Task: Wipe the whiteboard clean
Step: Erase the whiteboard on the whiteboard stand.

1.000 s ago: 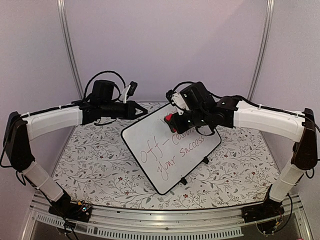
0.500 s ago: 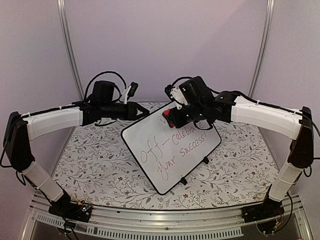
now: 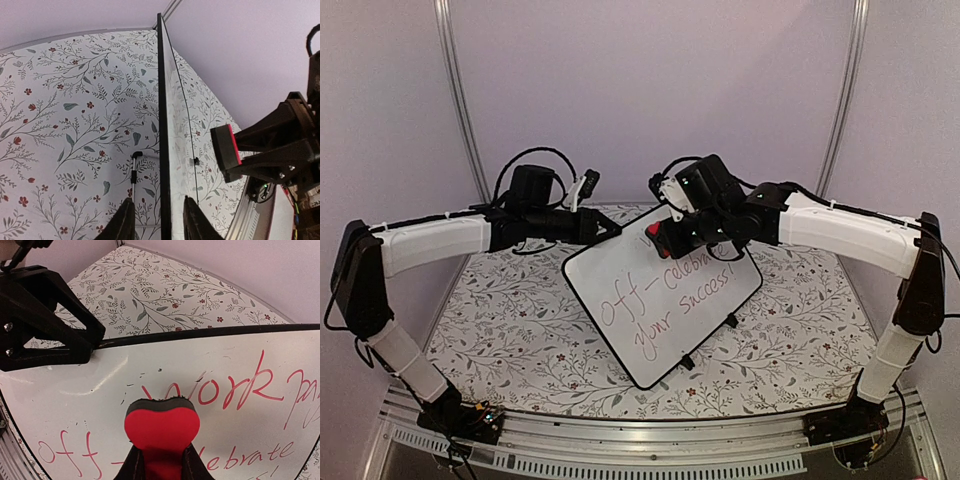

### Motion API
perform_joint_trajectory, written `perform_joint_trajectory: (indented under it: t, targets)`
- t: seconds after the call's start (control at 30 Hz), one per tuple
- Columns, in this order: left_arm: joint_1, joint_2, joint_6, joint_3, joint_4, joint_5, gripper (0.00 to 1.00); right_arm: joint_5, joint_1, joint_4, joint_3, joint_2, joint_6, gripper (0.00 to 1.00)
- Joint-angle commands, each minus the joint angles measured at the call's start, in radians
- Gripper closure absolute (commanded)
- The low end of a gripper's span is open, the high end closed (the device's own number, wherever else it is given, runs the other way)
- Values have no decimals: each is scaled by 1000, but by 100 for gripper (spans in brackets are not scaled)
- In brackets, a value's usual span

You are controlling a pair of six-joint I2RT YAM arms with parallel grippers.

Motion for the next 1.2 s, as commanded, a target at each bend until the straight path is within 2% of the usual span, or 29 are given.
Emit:
perform_joint_trajectory:
  t: [0.0, 0.27, 0.43, 0.67, 1.17]
  targets:
    - [-9, 26, 6, 25, -21, 20, 67, 12, -4, 0, 28, 11, -5, 89]
    - [-9, 21, 3, 24, -15, 33, 90, 28, -4, -33, 90, 61, -41, 89]
    - [-9, 16, 2, 20, -6, 49, 100, 26, -4, -57, 148, 128, -65, 89]
    - [-10, 13, 5, 19, -6, 50, 100, 3, -3, -57, 161, 162, -69, 89]
    - [-10, 10, 2, 17, -3, 56, 100, 1, -4, -41, -23, 115, -24, 90]
